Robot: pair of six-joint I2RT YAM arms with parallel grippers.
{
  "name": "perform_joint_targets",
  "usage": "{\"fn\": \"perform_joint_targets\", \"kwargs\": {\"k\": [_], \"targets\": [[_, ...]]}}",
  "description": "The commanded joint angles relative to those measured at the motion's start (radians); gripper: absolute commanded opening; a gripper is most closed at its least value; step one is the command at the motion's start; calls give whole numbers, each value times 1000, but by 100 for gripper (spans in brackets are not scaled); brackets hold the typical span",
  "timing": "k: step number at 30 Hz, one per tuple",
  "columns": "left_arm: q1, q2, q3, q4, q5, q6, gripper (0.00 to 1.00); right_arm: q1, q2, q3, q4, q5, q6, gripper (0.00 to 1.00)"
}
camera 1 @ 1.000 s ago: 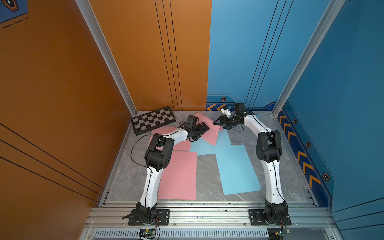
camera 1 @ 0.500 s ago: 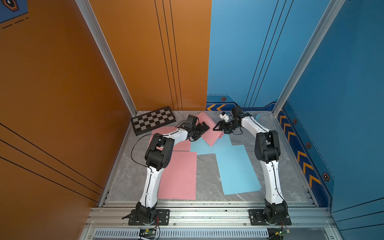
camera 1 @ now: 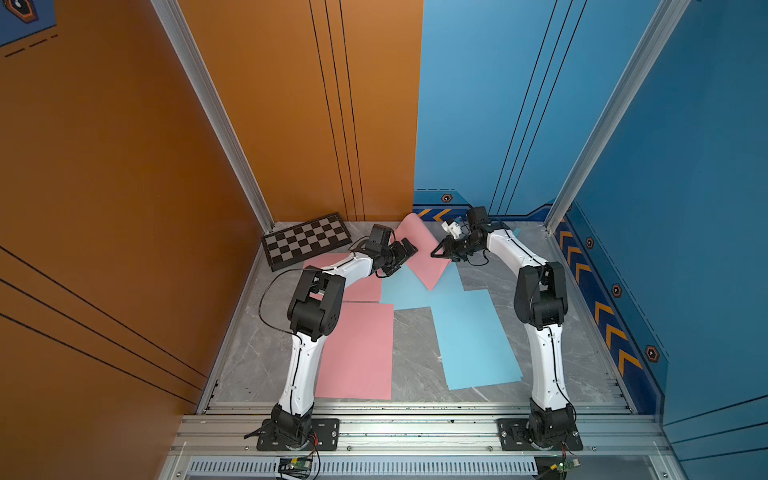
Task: Sort the scattered colored papers by color
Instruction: Pick up the colored paper.
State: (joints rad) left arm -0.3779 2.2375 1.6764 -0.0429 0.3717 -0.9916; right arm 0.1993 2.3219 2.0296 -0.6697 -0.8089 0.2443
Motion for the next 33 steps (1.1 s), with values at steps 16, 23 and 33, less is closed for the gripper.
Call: {"fn": "perform_joint_targets", "kwargs": {"k": [16,23,33], "targets": [[-6,-129,-244,715,122,-179,98,5,-459,-253,255,94,86,25],[-43,-53,-165,1098,157,-252,98,-60,-650,-507,506,105,240,24],[-86,22,-23,1273,215,-332,100,-110,-691,-615,611,87,312,24]]}}
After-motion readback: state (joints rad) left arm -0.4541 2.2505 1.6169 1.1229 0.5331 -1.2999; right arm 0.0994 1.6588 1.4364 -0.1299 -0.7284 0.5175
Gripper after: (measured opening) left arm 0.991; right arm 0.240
